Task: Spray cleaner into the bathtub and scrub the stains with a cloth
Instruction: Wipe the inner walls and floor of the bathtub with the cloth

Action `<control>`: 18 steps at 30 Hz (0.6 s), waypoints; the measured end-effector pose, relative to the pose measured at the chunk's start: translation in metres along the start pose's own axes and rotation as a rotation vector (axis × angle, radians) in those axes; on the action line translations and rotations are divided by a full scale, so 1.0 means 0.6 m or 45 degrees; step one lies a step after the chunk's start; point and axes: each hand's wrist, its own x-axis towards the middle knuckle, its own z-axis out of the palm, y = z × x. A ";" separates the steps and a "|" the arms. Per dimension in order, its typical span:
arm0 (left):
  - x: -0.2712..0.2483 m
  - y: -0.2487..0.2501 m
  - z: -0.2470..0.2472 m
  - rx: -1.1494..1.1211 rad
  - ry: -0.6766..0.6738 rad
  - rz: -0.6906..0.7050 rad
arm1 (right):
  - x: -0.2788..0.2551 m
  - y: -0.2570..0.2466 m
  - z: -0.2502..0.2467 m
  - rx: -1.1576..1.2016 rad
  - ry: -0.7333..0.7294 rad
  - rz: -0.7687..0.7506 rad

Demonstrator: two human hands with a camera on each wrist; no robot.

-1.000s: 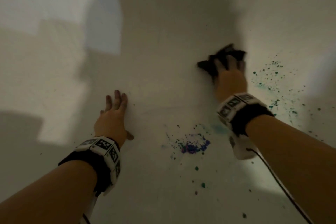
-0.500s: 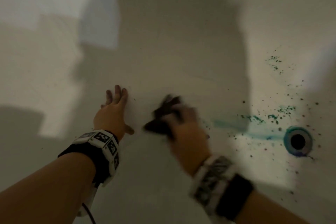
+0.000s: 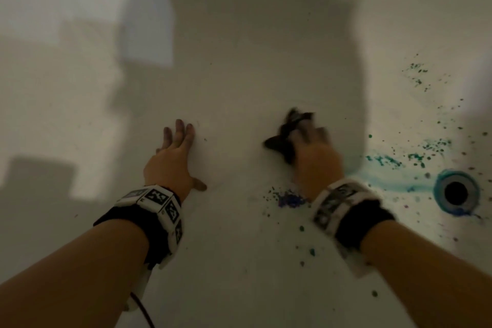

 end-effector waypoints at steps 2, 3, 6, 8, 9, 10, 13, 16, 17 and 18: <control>0.001 0.001 0.001 0.010 0.006 -0.002 | 0.001 0.081 -0.025 -0.099 0.035 0.222; 0.001 0.001 0.000 0.010 0.003 -0.008 | -0.002 0.113 -0.042 -0.136 0.037 0.329; 0.001 0.003 -0.001 0.009 -0.004 -0.026 | -0.019 0.131 -0.094 -0.060 0.082 0.458; 0.000 0.005 -0.001 0.015 -0.010 -0.030 | -0.046 0.081 -0.112 0.058 0.123 0.262; -0.001 0.005 -0.002 0.017 -0.009 -0.030 | -0.064 0.043 -0.114 0.089 0.069 0.139; -0.001 0.006 -0.003 0.019 -0.008 -0.029 | -0.085 0.005 -0.106 0.105 -0.040 0.017; -0.003 0.008 -0.004 0.020 0.007 -0.026 | -0.130 -0.106 -0.061 0.175 -0.268 -0.340; -0.003 0.006 -0.002 0.039 0.026 -0.017 | -0.145 -0.178 -0.007 0.061 -0.489 -0.536; -0.003 0.005 -0.002 0.041 0.028 -0.014 | -0.142 -0.191 0.006 0.057 -0.564 -0.504; -0.003 0.005 -0.002 0.043 0.027 -0.012 | -0.140 -0.195 0.015 0.064 -0.601 -0.466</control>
